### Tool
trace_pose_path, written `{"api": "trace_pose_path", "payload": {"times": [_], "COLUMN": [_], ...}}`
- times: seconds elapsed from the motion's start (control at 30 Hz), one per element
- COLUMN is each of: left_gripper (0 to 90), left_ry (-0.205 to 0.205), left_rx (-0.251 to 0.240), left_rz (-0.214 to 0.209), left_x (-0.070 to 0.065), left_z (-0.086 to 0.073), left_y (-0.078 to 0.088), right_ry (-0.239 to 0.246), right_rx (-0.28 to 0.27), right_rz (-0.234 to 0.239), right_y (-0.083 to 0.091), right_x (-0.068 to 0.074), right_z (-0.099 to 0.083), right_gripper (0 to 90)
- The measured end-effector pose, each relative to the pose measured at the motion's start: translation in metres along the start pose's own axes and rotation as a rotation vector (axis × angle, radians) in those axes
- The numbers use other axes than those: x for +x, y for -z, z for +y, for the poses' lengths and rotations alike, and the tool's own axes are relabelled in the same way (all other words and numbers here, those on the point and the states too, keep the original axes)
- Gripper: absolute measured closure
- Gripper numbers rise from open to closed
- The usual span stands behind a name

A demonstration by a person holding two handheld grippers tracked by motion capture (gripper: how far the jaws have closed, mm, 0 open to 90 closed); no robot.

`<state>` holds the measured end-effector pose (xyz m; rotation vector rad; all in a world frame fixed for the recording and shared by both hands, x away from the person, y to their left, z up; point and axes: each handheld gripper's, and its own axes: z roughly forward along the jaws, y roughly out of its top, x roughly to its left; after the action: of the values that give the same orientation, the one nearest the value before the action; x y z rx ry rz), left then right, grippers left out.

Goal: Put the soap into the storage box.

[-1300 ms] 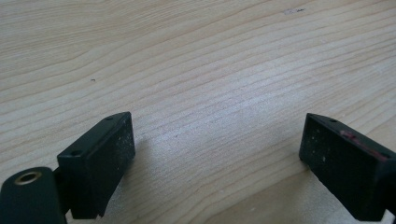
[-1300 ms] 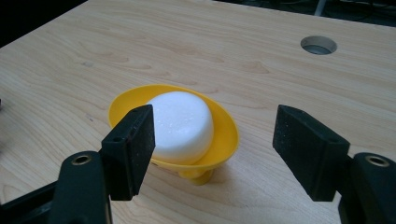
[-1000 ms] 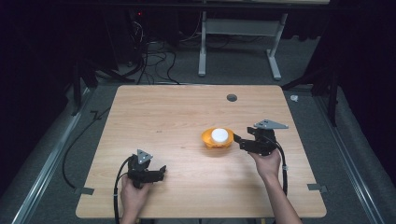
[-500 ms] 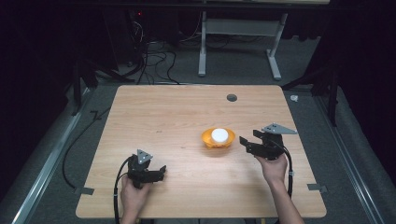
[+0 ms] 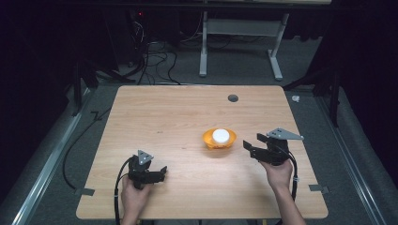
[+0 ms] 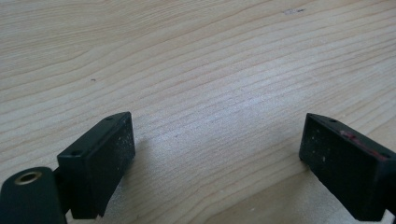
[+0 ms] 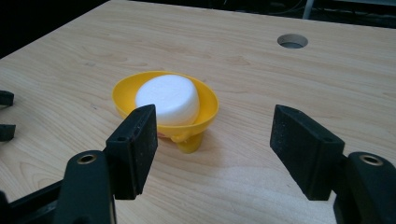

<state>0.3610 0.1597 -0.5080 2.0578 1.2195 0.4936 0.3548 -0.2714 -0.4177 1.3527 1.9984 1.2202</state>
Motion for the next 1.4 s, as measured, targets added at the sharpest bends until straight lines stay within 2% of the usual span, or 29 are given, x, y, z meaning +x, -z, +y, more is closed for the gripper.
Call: {"api": "trace_pose_path", "payload": {"times": [0.53, 0.77, 1.03, 1.13, 1.4], "left_gripper": [10.7, 10.7, 10.7, 10.7, 10.7], "left_ry": [0.000, 0.000, 0.000, 0.000, 0.000], "left_rx": [0.000, 0.000, 0.000, 0.001, 0.001], "left_rz": [0.000, 0.000, 0.000, 0.000, 0.000], "left_x": [0.000, 0.000, 0.000, 0.000, 0.000], "left_z": [0.000, 0.000, 0.000, 0.000, 0.000], "left_y": [0.000, 0.000, 0.000, 0.000, 0.000], "right_ry": [-0.002, -0.012, -0.021, -0.040, -0.032], "right_rx": [0.001, 0.005, 0.011, 0.004, 0.004], "right_rz": [0.018, 0.018, 0.019, 0.026, 0.043], "right_y": [0.012, 0.016, 0.016, 0.017, 0.014], "right_x": [0.006, 0.005, 0.006, 0.007, 0.012], "right_z": [-0.012, -0.017, -0.025, -0.028, -0.032], "right_gripper": [32.8, 32.8, 32.8, 33.0, 33.1]}}
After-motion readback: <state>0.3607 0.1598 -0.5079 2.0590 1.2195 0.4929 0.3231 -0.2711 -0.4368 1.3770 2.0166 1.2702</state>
